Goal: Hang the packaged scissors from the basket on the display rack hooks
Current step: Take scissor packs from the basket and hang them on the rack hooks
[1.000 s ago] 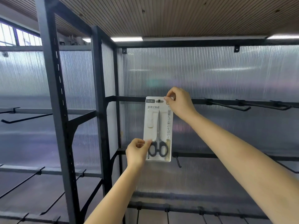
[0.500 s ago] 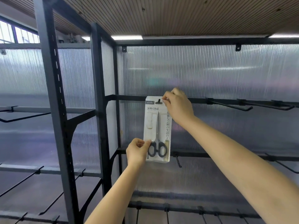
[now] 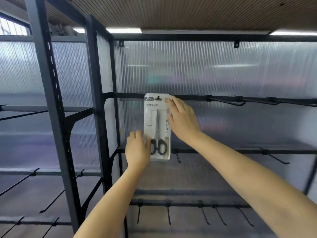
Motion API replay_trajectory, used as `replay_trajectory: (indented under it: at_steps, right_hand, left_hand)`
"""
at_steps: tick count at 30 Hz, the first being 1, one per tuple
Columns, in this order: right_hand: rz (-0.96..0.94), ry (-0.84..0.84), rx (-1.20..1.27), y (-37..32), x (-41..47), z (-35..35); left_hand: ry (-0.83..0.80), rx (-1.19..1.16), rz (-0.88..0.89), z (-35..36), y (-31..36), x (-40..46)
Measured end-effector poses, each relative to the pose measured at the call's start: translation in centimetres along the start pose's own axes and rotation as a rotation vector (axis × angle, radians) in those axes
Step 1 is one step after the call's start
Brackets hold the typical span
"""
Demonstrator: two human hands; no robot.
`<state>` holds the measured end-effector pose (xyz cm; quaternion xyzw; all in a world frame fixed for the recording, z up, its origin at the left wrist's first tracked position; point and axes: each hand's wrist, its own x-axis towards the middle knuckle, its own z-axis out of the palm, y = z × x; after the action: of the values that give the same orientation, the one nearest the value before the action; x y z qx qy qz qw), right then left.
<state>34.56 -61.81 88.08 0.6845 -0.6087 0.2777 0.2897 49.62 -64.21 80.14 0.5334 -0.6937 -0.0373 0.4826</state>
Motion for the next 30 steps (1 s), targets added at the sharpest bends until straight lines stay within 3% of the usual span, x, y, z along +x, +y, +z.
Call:
replay_trajectory:
  at_steps: [3,6,16,21,24,30]
  right_hand:
    - [0.028,-0.069,-0.035,0.3,-2.8,-1.2]
    - [0.077,-0.12,-0.074,1.0,-6.0,-2.5]
    - [0.425,-0.264,-0.167,9.4,-22.5,-6.6]
    - [0.707,-0.294,-0.22,15.0,-33.1,-10.2]
    - [0.908,-0.249,-0.242,17.9,-40.3,-13.0]
    - [1.207,-0.288,-0.297,22.9,-55.0,-19.2]
  left_hand:
    - [0.052,0.13,0.267,-0.4,1.3,-1.0]
    - [0.015,0.178,0.419,0.1,3.2,-2.9]
    - [-0.413,-0.086,0.612,7.4,13.7,-14.4]
    - [-0.576,-0.188,0.719,12.3,19.6,-21.5]
    - [-0.793,-0.167,0.765,14.7,23.4,-27.0]
    - [-1.055,-0.201,0.915,19.3,31.6,-39.4]
